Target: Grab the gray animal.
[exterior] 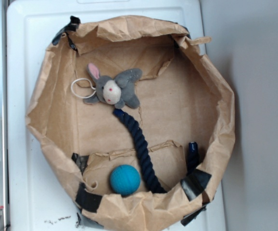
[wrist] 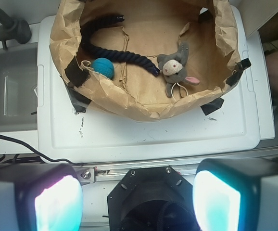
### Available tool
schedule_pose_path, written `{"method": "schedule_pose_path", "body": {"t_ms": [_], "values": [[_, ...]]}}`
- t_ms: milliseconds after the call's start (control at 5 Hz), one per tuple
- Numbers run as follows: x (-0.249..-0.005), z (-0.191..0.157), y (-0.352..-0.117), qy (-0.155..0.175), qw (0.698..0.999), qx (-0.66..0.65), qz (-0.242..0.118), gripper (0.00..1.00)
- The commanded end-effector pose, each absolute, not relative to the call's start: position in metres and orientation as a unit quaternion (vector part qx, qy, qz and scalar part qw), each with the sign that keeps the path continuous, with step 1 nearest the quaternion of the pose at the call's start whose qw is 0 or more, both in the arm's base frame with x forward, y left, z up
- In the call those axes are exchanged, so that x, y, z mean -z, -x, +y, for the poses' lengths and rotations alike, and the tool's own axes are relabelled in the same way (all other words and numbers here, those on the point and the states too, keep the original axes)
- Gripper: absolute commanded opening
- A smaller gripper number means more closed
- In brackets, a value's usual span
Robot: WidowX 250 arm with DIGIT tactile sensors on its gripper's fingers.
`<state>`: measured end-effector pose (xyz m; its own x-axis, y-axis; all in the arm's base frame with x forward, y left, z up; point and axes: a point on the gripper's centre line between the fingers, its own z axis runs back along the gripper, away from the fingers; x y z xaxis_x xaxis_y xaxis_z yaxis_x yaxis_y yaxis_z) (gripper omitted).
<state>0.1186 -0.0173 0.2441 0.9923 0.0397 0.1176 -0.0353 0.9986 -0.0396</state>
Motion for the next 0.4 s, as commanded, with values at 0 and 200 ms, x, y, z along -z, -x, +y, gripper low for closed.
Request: {"method": "schedule_pose_path", "body": {"t_ms": [0,200], "values": [[-0.244,-0.017,-0.119,0.019,0.998,-0.019,-0.059,1.00],[-0.232,-0.016,-0.138,0.027,0.999,-0.003,-0.047,1.00]]}}
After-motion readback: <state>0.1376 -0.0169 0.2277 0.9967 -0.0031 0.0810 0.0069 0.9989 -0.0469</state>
